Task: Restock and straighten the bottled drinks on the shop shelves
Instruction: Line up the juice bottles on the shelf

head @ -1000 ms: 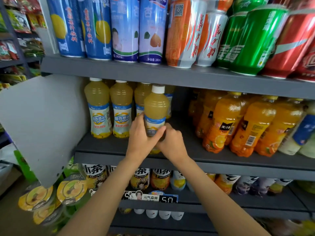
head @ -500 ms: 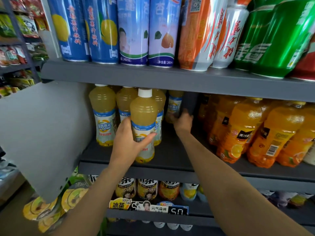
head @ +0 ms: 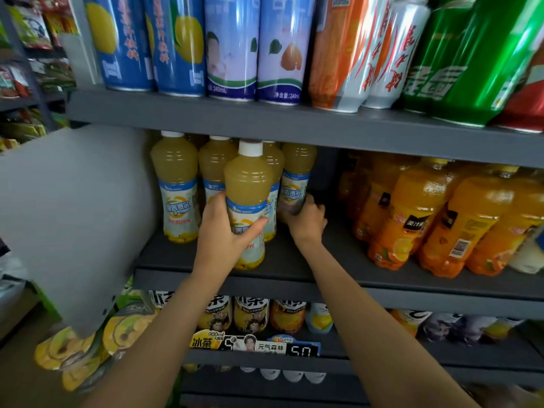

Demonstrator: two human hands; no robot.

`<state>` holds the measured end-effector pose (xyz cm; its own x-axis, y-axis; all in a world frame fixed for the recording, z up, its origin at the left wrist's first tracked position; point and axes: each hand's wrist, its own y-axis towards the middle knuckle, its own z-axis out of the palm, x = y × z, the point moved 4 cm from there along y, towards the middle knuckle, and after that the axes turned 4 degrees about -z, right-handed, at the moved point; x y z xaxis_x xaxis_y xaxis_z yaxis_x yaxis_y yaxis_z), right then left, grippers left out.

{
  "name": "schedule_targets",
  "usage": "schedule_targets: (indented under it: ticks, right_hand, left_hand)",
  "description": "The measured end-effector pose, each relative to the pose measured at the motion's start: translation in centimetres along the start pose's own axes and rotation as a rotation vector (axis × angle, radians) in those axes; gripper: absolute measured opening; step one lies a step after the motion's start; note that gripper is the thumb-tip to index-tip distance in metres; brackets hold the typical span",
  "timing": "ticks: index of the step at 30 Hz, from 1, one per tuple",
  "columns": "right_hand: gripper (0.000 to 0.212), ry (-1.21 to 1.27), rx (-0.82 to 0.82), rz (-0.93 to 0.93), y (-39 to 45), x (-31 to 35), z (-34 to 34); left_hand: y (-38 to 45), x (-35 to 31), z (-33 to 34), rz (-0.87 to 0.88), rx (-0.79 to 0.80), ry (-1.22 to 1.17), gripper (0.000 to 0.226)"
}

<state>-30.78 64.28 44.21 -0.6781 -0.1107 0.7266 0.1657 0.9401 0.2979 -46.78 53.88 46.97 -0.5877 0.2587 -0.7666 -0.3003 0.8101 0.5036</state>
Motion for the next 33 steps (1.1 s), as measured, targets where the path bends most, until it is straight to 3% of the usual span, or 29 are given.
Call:
schedule_targets:
  ticks: [7,11,14,18,21,24,27,29,33]
  right_hand:
    - [0.075,0.034,0.068,0.078,-1.0,0.1,-1.1]
    - [0.044,0.206,-0.07,-0.137,-4.0,-0.2,-4.0]
    - [0.027,0.354,0.167,-0.206,-5.6,-0.2,-4.7]
    - [0.039,0.511,0.414,-0.255,-6.9,0.6,-5.6]
    - [0.052,0.481,0.529,-0.269,-7.3,0.1,-5.6]
    - [0.064,0.325,0.423,-0.297,-7.3,-0.8,-5.3]
    - [0.057,0.226,0.259,-0.29,-7.0,-0.6,-5.5]
    - [0.056,0.193,0.26,-0.3,-6.5,-0.4,-5.5]
    - [0.057,0.162,0.236,-0.228,-5.1,-0.7,-5.6]
  left_hand:
    - [-0.5,0.1,-0.4,-0.022,0.108,0.023,0.066]
    - [-1.2,0.1,-1.1,-0.034,0.142,0.194,0.069]
    - [-1.4,-1.3,-0.3,-0.015,0.14,0.273,0.072]
    - [-1.6,-3.1,2.1,-0.005,0.146,0.253,0.068]
    - [-1.5,-3.8,3.7,-0.01,0.172,0.281,0.07]
    - [-1.1,-4.1,4.9,-0.026,0.214,0.282,0.067]
    - [-1.2,-3.7,5.1,-0.012,0.251,0.183,0.068]
    - [-1.5,-2.9,4.1,-0.009,0.171,0.117,0.062]
    - [-1.6,-0.8,2.4,-0.072,0.018,0.204,0.049]
